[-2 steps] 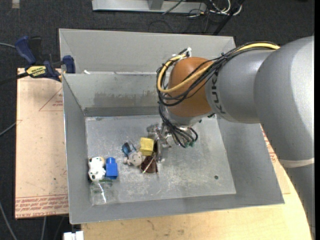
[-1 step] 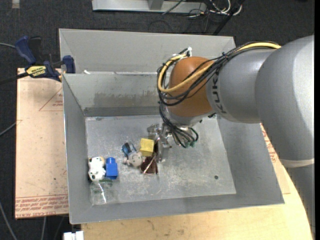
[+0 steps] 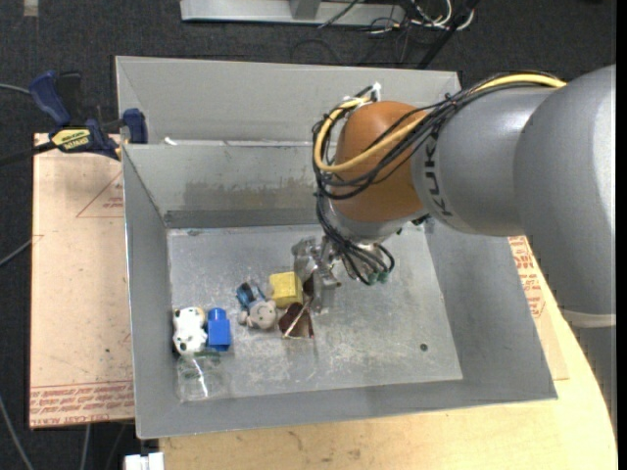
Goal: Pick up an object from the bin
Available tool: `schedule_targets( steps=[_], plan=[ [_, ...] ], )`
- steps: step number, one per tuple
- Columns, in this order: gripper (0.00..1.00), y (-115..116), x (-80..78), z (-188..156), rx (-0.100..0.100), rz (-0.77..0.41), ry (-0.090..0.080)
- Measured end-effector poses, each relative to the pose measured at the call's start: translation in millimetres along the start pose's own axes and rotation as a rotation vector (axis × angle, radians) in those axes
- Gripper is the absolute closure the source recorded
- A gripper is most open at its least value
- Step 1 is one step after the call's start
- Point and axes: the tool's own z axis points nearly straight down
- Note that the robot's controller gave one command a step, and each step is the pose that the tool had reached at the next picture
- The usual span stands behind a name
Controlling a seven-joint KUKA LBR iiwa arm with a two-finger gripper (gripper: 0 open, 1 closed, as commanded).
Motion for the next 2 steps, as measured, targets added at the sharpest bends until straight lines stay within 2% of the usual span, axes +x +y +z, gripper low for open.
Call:
schedule_targets(
  steps=[2],
  plan=[
    [1.0, 0.0, -1.6, -43.9, 0.001, 0.0, -0.006]
  ],
)
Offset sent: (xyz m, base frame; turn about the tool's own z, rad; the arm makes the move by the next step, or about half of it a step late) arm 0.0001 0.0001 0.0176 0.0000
